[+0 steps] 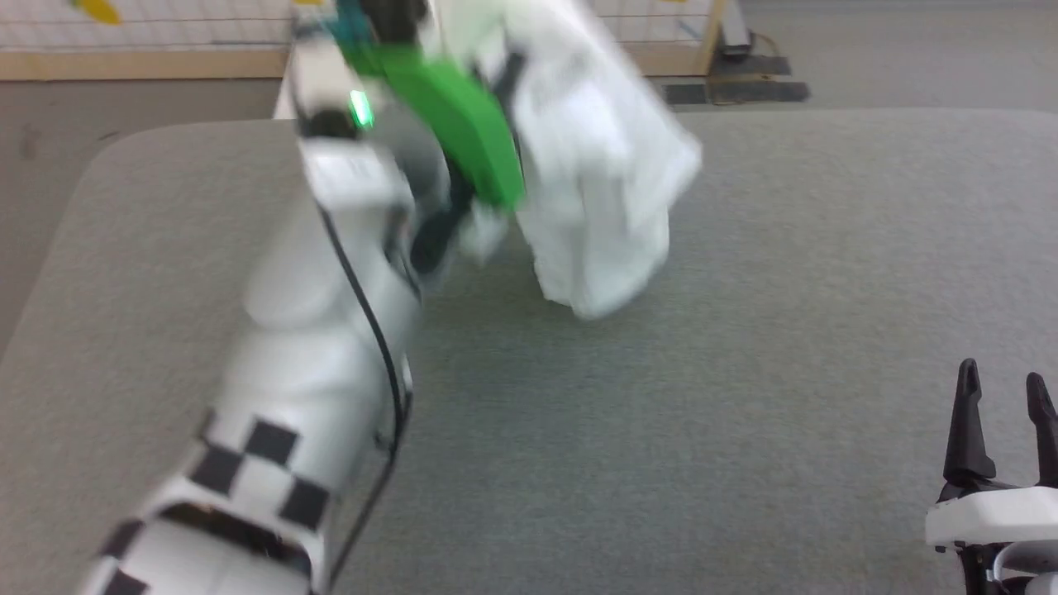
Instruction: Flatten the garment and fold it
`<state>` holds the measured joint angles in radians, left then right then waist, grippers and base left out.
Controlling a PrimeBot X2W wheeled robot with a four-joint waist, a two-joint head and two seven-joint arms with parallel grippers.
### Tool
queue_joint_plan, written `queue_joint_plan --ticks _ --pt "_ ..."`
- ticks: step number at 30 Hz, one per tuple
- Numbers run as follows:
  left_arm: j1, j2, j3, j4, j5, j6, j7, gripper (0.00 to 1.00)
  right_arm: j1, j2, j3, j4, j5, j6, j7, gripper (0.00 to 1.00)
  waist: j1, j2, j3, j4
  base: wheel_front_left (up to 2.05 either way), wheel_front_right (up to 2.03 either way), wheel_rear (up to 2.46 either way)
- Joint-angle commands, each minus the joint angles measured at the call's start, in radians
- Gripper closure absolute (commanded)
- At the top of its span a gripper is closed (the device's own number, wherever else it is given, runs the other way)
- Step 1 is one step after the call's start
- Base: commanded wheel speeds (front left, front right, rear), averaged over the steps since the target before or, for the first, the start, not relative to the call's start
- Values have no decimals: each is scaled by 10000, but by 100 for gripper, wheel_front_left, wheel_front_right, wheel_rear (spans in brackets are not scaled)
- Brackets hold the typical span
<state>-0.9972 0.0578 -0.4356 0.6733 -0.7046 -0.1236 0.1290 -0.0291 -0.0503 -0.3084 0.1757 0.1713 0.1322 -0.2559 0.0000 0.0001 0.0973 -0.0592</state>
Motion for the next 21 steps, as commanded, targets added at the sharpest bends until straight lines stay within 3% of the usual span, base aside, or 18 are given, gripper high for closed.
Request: queue_joint_plan --ticks 1,6,12,13,14,17,21 --pt "459 -35 -322 204 35 -61 -56 100 48 1 65 -41 88 -15 -58 0 0 -1 101 -589 0 0 0" --pt "2218 -71 -1964 1222 -356 307 615 100 -34 1 323 -14 293 -15 -58 0 0 -1 239 -1227 0 0 0" --pt "3360 -73 -3436 1568 -1458 1133 2765 100 57 1 332 37 416 -15 -58 0 0 -1 263 -1399 0 0 0" --pt "3371 -74 -3577 1505 -1588 1306 2938 72 95 1 300 27 427 -15 -58 0 0 -1 248 -1362 0 0 0" --pt "3370 -74 -3663 1437 -1734 1409 3115 0 133 1 268 19 430 -15 -58 0 0 -1 226 -1311 0 0 0" --pt "3162 -74 -3663 1010 -2365 1569 3398 0 221 1 227 25 388 -15 -58 0 0 -1 98 -1066 0 0 0" --pt "2785 -75 -3204 389 -3313 1440 3696 0 281 1 199 9 344 -15 -58 0 0 -1 -160 -635 0 0 0"
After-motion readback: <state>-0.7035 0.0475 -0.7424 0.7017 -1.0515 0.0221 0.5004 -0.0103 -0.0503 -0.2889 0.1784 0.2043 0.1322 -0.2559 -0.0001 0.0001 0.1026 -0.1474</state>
